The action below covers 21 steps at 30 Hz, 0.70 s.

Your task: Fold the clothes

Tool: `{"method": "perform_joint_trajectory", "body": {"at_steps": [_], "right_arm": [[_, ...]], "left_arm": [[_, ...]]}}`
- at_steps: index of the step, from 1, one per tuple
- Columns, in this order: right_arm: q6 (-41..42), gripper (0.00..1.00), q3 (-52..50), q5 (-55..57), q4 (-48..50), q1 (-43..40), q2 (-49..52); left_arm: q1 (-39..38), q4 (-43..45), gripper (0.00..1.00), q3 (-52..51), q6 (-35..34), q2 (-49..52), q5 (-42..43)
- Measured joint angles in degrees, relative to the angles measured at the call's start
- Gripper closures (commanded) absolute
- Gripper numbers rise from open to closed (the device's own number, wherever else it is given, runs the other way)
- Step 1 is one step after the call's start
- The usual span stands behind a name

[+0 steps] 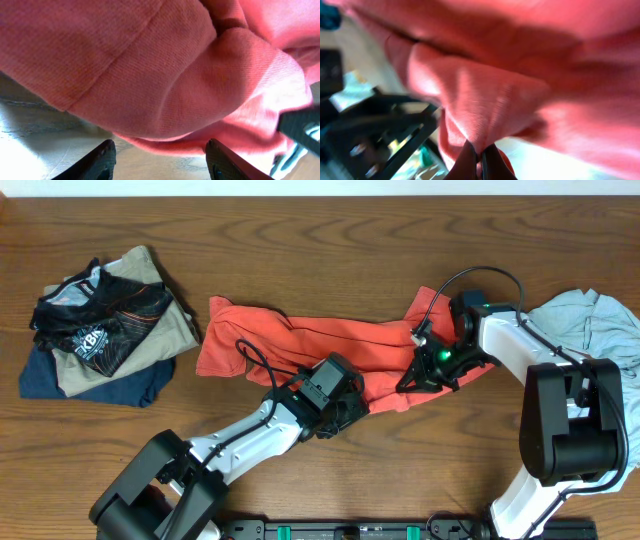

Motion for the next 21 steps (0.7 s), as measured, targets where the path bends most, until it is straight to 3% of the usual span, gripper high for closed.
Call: {"method": "perform_joint_trajectory", "body": {"at_steps": [7, 21], "right_arm": [[-5.7, 0.99, 0.0, -9.3, -4.1, 0.0, 0.0], [-8.7, 0.99, 0.0, -18.1, -5.1, -0.1, 0.0]], "left_arm": [[-0.1, 0.0, 0.41, 0.0, -1.0, 0.0, -0.3], [-0.1, 0.3, 0.41, 0.0, -2.7, 0.0, 2.3]]}}
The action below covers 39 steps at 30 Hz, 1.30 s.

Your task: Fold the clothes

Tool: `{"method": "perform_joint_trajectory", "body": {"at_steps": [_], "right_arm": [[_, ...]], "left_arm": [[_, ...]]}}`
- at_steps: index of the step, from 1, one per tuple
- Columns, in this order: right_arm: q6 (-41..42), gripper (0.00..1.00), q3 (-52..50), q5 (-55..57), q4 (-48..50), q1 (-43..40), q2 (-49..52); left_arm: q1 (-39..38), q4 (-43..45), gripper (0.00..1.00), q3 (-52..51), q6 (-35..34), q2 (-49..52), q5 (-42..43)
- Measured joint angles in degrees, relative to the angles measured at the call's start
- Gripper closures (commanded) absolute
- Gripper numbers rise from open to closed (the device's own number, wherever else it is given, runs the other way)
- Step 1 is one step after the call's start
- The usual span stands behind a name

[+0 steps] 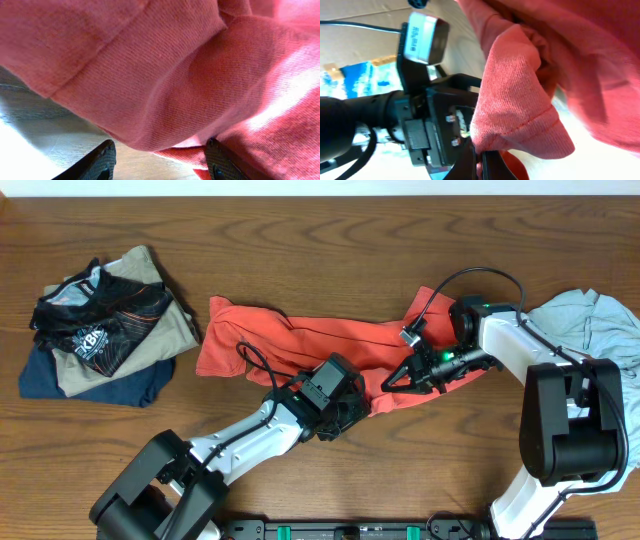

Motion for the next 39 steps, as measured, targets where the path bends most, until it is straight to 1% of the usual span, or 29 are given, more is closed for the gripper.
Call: {"method": "perform_joint_trajectory", "body": {"at_steps": [2, 3, 4, 6, 7, 8, 12, 13, 14, 16, 29, 30, 32, 33, 36, 39], "right_arm": [[0.0, 0.99, 0.0, -1.4, -0.1, 0.0, 0.0], [0.0, 0.99, 0.0, -2.1, -0.1, 0.0, 0.0], [0.0, 0.99, 0.0, -2.6, -0.1, 0.0, 0.0], [0.0, 0.99, 0.0, -3.5, -0.1, 0.0, 0.0], [0.0, 0.99, 0.0, -3.8, -0.1, 0.0, 0.0], [0.0, 0.99, 0.0, -4.2, -0.1, 0.0, 0.0], [-0.1, 0.99, 0.0, -5.2, -0.1, 0.0, 0.0], [-0.1, 0.99, 0.0, -5.4, -0.1, 0.0, 0.0], [-0.1, 0.99, 0.0, -5.6, -0.2, 0.0, 0.0], [-0.1, 0.99, 0.0, -5.8, -0.3, 0.0, 0.0], [-0.2, 0.99, 0.0, -6.1, -0.3, 0.0, 0.0], [-0.3, 0.97, 0.0, -6.1, -0.3, 0.0, 0.0], [-0.6, 0.89, 0.0, -5.7, 0.3, 0.0, 0.0], [-0.7, 0.88, 0.0, -5.0, 0.9, 0.0, 0.0], [-1.0, 0.88, 0.1, -0.2, 2.3, -0.3, 0.0], [1.3, 0.87, 0.1, 9.2, 2.6, -1.1, 0.0]], "left_arm": [[0.0, 0.4, 0.42, 0.0, -0.3, 0.0, 0.3], [0.0, 0.6, 0.45, 0.0, -0.6, 0.0, 0.4], [0.0, 0.8, 0.5, 0.0, -0.9, 0.0, 0.4], [0.0, 1.2, 0.65, 0.0, -1.2, 0.0, 0.4], [0.0, 1.2, 0.7, 0.0, -1.3, 0.0, 0.4], [0.0, 1.2, 0.73, 0.0, -1.3, 0.0, 0.3], [-0.1, 1.3, 0.75, 0.0, -1.1, 0.0, -0.7], [0.0, 1.3, 0.77, 0.0, -1.1, 0.0, -0.9], [0.0, 1.3, 0.81, 0.0, -1.1, 0.0, -1.2], [0.0, 1.4, 0.94, 0.0, -1.4, 0.0, -1.7], [-0.1, 1.4, 0.94, 0.0, -1.1, 0.0, -2.4], [-0.1, 1.4, 0.94, 0.0, -0.9, 0.0, -2.4], [-0.1, 1.2, 0.94, 0.0, 0.0, 0.0, -2.0], [0.0, 0.6, 0.94, 0.0, 1.1, 0.0, -1.6], [0.0, -5.1, 0.94, -0.1, 4.0, -0.7, -0.8], [0.0, -13.8, 0.94, -0.3, 7.1, -3.0, -0.7]]}}
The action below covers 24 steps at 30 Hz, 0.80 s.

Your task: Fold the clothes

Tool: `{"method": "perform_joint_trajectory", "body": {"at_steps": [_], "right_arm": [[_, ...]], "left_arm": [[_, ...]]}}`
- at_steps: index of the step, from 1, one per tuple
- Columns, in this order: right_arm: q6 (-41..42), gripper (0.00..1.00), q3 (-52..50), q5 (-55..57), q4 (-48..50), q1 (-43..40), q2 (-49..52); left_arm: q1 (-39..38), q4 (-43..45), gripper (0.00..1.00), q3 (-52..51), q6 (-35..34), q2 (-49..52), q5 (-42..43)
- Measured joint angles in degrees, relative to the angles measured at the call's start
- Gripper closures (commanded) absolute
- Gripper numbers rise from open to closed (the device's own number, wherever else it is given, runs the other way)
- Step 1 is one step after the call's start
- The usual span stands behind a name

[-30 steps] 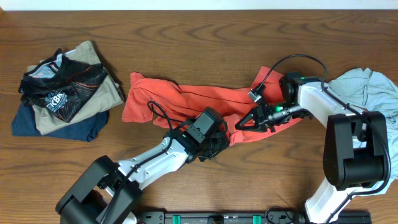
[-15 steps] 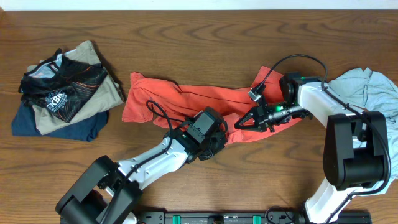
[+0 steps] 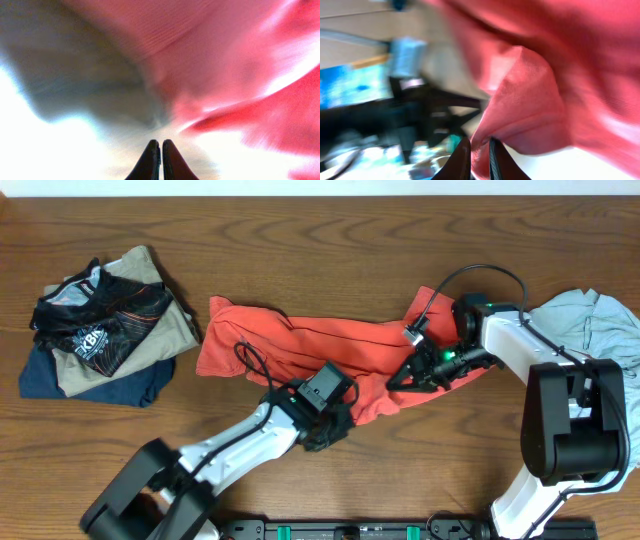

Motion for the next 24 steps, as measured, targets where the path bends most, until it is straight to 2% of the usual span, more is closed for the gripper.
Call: {"method": "perform_joint_trajectory", "body": {"at_steps": [3, 6, 8, 10, 13, 14, 15, 19, 24], "right_arm": [[3.3, 0.86, 0.0, 10.6, -0.1, -1.0, 0.0], [6.4, 0.89, 0.0, 20.4, 0.0, -1.2, 0.0], [8.1, 0.9, 0.0, 24.9, 0.0, -1.2, 0.0], [9.1, 0.89, 0.0, 27.4, 0.0, -1.2, 0.0], [9.8, 0.87, 0.0, 29.7, 0.0, -1.2, 0.0], [10.0, 0.87, 0.0, 30.2, 0.0, -1.2, 0.0], [10.1, 0.86, 0.0, 30.6, 0.0, -1.2, 0.0], [10.2, 0.86, 0.0, 31.5, -0.2, -1.2, 0.0], [10.2, 0.86, 0.0, 31.8, -0.2, -1.2, 0.0]], "left_arm": [[0.0, -11.3, 0.94, -0.1, 2.6, -4.1, -1.0], [0.3, -21.8, 0.94, -0.2, 3.9, -8.7, -4.0], [1.2, -24.7, 0.94, -0.2, 4.3, -12.2, -6.1], [1.9, -23.6, 0.93, -0.2, 4.5, -14.8, -7.6], [1.9, -18.0, 0.33, -0.2, 5.1, -16.9, -8.9], [1.9, -16.1, 0.26, -0.2, 5.2, -17.0, -9.2], [1.9, -13.8, 0.23, -0.2, 5.3, -16.9, -9.5], [2.0, -9.1, 0.23, -0.2, 4.6, -15.3, -9.8], [2.0, -7.5, 0.3, -0.2, 1.2, -8.8, -10.0]]}}
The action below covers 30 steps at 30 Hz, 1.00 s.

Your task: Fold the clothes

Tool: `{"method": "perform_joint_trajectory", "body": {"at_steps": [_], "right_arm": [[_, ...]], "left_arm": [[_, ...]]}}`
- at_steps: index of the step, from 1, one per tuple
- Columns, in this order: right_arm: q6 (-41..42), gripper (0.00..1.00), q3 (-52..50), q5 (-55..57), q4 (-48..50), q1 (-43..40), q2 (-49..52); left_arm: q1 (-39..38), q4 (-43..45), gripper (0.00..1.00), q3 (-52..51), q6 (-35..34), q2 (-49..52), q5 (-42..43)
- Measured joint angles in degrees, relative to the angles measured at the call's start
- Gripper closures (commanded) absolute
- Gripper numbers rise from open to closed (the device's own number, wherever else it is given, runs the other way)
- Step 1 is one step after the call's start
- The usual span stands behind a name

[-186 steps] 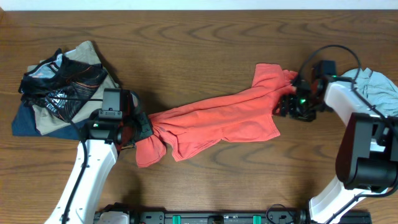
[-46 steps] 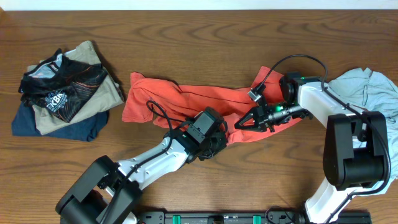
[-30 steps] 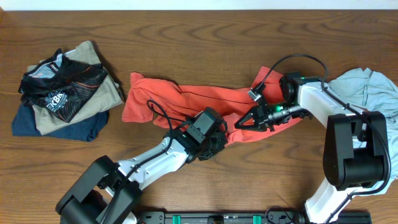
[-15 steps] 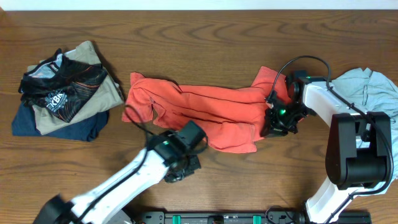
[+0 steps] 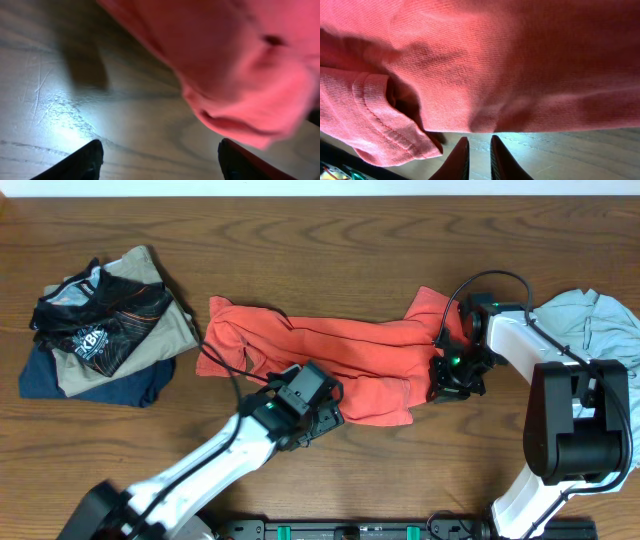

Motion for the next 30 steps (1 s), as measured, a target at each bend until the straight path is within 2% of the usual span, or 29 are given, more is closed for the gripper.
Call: {"method": "perform_joint_trajectory", "body": {"at_steps": [5, 7, 12, 16, 20, 30], "right_arm": [[0.0, 0.86, 0.0, 0.5, 0.0, 0.0, 0.0], [0.0, 0.86, 0.0, 0.6, 0.0, 0.0, 0.0], [-0.1, 0.86, 0.0, 0.8, -0.1, 0.0, 0.0], [-0.2, 0.86, 0.0, 0.8, -0.1, 0.0, 0.0], [-0.2, 0.86, 0.0, 0.8, -0.1, 0.0, 0.0], [-0.2, 0.86, 0.0, 0.9, -0.2, 0.0, 0.0]], "left_arm": [[0.2, 4.7, 0.31, 0.0, -1.6, 7.2, -0.5], [0.5, 7.2, 0.35, 0.3, -1.7, 9.1, -0.6], [0.9, 13.5, 0.36, 0.3, -0.6, 10.5, -0.9], [0.9, 13.5, 0.49, 0.3, -0.2, 10.8, -1.5], [0.9, 12.9, 0.58, 0.3, 0.1, 11.1, -2.5], [0.9, 12.4, 0.58, 0.5, 0.2, 11.2, -3.2]]}}
